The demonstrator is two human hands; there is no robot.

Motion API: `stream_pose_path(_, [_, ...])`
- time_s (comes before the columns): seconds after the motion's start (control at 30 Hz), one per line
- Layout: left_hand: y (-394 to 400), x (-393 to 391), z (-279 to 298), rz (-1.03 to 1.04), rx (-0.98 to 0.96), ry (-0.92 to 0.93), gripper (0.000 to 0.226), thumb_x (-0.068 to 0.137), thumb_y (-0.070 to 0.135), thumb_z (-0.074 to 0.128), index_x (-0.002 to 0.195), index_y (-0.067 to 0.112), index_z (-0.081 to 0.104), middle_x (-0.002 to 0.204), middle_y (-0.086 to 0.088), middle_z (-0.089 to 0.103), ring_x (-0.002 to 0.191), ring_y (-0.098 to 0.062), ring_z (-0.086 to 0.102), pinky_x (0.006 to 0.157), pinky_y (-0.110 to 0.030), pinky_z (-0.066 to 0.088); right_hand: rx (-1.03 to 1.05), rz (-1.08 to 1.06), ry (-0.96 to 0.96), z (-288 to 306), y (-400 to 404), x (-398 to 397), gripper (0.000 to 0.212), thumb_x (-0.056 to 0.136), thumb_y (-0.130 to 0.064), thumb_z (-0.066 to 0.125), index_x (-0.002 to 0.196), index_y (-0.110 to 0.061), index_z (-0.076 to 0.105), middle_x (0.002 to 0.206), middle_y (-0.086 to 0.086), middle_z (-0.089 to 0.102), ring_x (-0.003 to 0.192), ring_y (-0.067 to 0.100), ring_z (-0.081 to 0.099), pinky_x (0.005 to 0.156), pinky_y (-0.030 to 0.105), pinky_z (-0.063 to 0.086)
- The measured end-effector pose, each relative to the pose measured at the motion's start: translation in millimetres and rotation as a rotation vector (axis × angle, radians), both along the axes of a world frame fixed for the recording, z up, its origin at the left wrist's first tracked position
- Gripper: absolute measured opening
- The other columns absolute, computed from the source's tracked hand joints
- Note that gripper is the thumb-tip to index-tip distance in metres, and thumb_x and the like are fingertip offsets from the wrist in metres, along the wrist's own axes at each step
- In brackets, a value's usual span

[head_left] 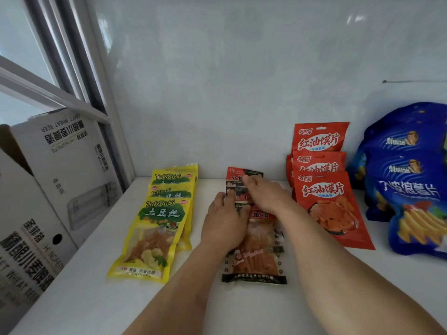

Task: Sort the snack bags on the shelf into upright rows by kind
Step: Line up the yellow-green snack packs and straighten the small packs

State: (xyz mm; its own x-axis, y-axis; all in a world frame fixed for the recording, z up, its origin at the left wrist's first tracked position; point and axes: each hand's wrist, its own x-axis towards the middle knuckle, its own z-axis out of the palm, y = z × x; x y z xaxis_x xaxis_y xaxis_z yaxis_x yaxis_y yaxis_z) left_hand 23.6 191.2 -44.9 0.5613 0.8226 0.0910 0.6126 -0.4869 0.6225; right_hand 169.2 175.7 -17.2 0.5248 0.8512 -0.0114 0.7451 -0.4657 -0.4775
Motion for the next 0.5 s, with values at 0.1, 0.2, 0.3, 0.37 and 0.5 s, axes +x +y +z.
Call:
stream_pose_path(0.1, [-1.4, 0.1, -1.1, 0.0, 0.017, -0.003, 0.061, 0.103, 0.049, 0.041, 0.154, 0.019, 0.031, 0.158, -0.01, 0.034, 0.143, -0.031, 0.035, 0.117, -0.044, 0.033, 0.064, -0.005, 0.015, 2.3, 0.2, 2.2, 0.07, 0.096, -0.069, 0.013, 0.143, -0.03, 0.047, 0.144, 0.006, 0.055, 0.132, 0.033, 0.049, 0.109, 0.052, 0.038])
stream_pose_path(0.2, [-3.0, 0.0, 1.2, 0.008, 0.033, -0.015, 0.059, 0.103, 0.049, 0.041, 0.153, 0.02, 0.033, 0.156, -0.01, 0.035, 0.142, -0.031, 0.037, 0.115, -0.044, 0.036, 0.128, 0.029, -0.019, 9.1, 3.0, 3.0, 0.062, 0.1, -0.062, 0.019, 0.145, -0.029, 0.046, 0.148, 0.004, 0.05, 0.136, 0.03, 0.044, 0.112, 0.052, 0.035])
stream_pose_path(0.3, [-6.0, -2.9, 7.5, 0.013, 0.046, -0.001, 0.063, 0.103, 0.052, 0.04, 0.156, 0.02, 0.029, 0.162, -0.011, 0.027, 0.147, -0.032, 0.03, 0.118, -0.043, 0.032, 0.091, 0.079, 0.044, 14.8, 6.9, 3.1, 0.058, 0.102, -0.059, 0.023, 0.144, -0.029, 0.049, 0.151, 0.003, 0.047, 0.138, 0.028, 0.043, 0.114, 0.05, 0.034])
stream_pose_path(0.37, [-11.7, -6.2, 11.6, 0.001, 0.053, 0.032, 0.067, 0.102, 0.056, 0.038, 0.158, 0.021, 0.024, 0.165, -0.011, 0.019, 0.151, -0.032, 0.022, 0.12, -0.043, 0.028, 0.09, 0.089, 0.087, 13.8, 9.5, 4.0, 0.062, 0.098, -0.064, 0.023, 0.137, -0.03, 0.056, 0.145, 0.003, 0.054, 0.133, 0.028, 0.049, 0.11, 0.051, 0.038])
stream_pose_path(0.5, [-19.8, -10.6, 8.6, -0.02, 0.051, 0.143, 0.075, 0.101, 0.062, 0.032, 0.162, 0.023, 0.011, 0.17, -0.009, 0.005, 0.156, -0.028, 0.008, 0.124, -0.043, 0.017, 0.11, 0.104, 0.173, 14.0, 1.5, 1.1, 0.058, 0.103, -0.058, 0.025, 0.13, -0.022, 0.062, 0.132, 0.005, 0.063, 0.123, 0.026, 0.057, 0.096, 0.034, 0.04])
